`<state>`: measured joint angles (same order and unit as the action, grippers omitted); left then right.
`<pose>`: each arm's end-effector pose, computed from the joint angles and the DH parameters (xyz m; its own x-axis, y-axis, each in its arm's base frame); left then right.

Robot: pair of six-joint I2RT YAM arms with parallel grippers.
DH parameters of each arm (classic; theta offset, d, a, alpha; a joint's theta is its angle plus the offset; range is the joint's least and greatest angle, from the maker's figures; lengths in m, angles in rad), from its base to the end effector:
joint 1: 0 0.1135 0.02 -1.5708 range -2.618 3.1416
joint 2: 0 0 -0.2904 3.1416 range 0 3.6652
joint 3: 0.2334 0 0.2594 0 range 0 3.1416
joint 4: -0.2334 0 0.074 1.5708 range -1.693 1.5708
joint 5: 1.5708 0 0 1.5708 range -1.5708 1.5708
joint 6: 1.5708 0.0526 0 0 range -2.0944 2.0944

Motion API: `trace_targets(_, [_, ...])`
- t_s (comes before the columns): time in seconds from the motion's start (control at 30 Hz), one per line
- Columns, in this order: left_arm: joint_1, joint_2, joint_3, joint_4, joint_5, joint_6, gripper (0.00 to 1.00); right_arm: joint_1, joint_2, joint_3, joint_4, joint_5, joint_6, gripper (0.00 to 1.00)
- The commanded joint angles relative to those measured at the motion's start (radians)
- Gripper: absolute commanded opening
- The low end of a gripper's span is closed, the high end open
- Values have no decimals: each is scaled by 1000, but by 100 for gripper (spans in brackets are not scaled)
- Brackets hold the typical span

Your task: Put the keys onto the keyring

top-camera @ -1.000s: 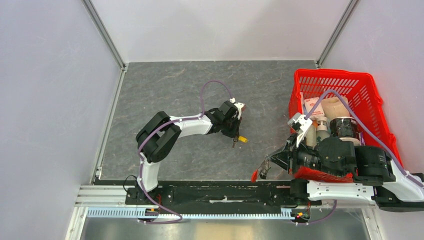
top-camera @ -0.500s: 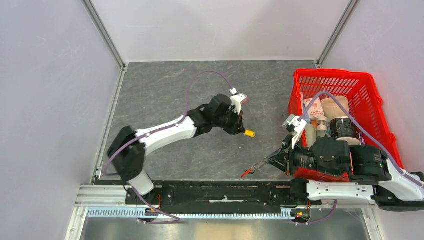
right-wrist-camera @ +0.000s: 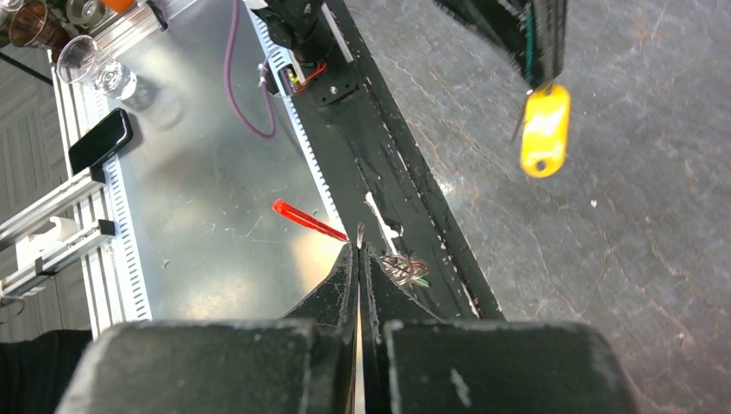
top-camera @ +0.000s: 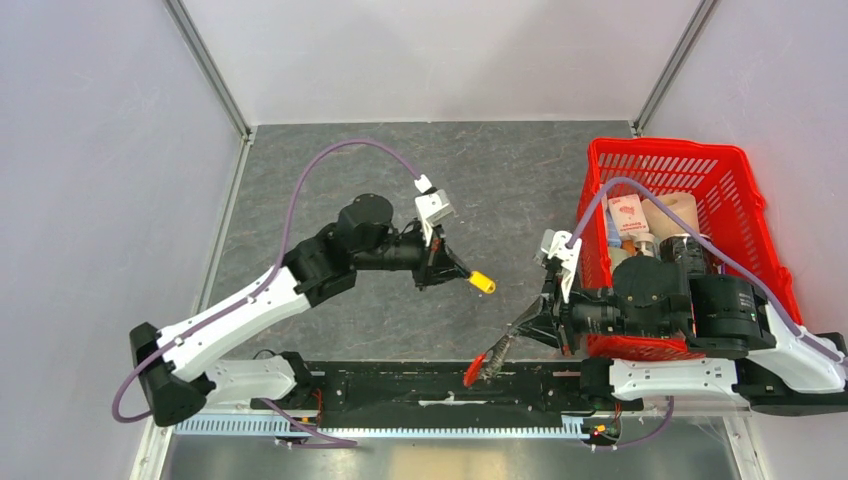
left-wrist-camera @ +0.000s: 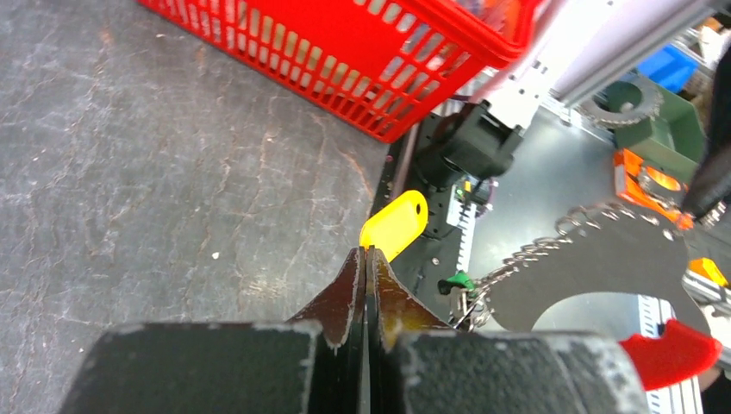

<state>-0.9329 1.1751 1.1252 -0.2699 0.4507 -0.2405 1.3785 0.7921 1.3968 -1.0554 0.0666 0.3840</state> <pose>0.1473 -0.2372 0.3906 -0.4127 0.1967 -0.8894 0.8969 0.2581 -0.3591 0.0232 0.1008 0.4580 -0.4398 -0.3030 -0.8454 -0.8663 0.3915 0.3104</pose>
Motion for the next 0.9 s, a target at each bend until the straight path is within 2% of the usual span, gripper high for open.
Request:
trace_targets(0.0, [-7,-117,-24,-30,102,76,2,2,50,96,58,-89,-115,0])
trace_targets(0.1, [-7,-168,-1,-109,56,91,2,2,72,118,63,-132,-146,0])
trace_targets(0.33, [-7,-251,-19,-114,91,90,5,1,87,145,102,-183,-207,0])
trace_targets(0.43, [-7,-271,-36,-75,127,71,14,1,110,170,101,-193,-209,0])
trace_targets(0.47, [-7,-276,-40,-72,93,59,19,2,117,176,98,-191,-210,0])
trace_targets(0.5, [-7,-274,-26,-89,70,40,18,2,125,181,95,-191,-208,0])
trace_targets(0.57, [-7,-275,-17,-97,125,44,17,2,134,185,94,-191,-203,0])
trace_targets(0.63, [-7,-286,-33,-100,30,32,20,2,139,182,101,-186,-203,0])
trace_targets(0.77, [-7,-279,-38,-133,29,51,3,2,149,176,109,-181,-200,0])
trace_targets(0.87, [-7,-256,-46,-164,-35,42,3,2,149,166,110,-161,-189,0])
